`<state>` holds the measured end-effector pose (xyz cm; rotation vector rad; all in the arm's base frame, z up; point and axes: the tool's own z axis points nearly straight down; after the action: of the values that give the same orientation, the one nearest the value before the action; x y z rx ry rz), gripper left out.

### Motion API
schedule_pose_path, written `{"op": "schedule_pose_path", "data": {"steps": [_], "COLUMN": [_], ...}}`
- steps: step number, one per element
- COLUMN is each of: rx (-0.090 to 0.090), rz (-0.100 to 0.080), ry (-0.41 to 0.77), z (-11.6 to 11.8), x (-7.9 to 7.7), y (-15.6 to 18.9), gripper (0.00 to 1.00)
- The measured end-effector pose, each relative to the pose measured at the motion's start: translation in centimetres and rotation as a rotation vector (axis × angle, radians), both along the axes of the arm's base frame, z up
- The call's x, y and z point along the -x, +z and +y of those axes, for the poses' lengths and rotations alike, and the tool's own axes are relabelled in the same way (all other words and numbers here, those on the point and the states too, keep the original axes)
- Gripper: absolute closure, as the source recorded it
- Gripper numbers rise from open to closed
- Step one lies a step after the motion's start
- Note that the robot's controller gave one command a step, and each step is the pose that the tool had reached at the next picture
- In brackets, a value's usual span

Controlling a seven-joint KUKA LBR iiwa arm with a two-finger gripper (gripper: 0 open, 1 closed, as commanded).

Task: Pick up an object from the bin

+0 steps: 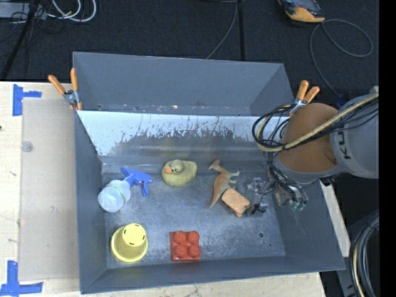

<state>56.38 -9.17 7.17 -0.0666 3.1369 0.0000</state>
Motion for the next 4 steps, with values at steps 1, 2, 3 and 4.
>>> {"op": "schedule_pose_path", "data": {"steps": [1, 2, 3, 4], "rx": [-0.001, 0.0, -0.001, 0.002], "rz": [0.006, -0.004, -0.001, -0.008], "ry": [0.0, -0.044, -0.044, 0.014], "z": [-0.1, 0.6, 0.6, 1.9], "x": [-0.1, -1.1, -1.0, 0.1], "y": [3.0, 13.3, 13.1, 10.3], "gripper": [1.0, 0.0, 0.0, 0.0]}}
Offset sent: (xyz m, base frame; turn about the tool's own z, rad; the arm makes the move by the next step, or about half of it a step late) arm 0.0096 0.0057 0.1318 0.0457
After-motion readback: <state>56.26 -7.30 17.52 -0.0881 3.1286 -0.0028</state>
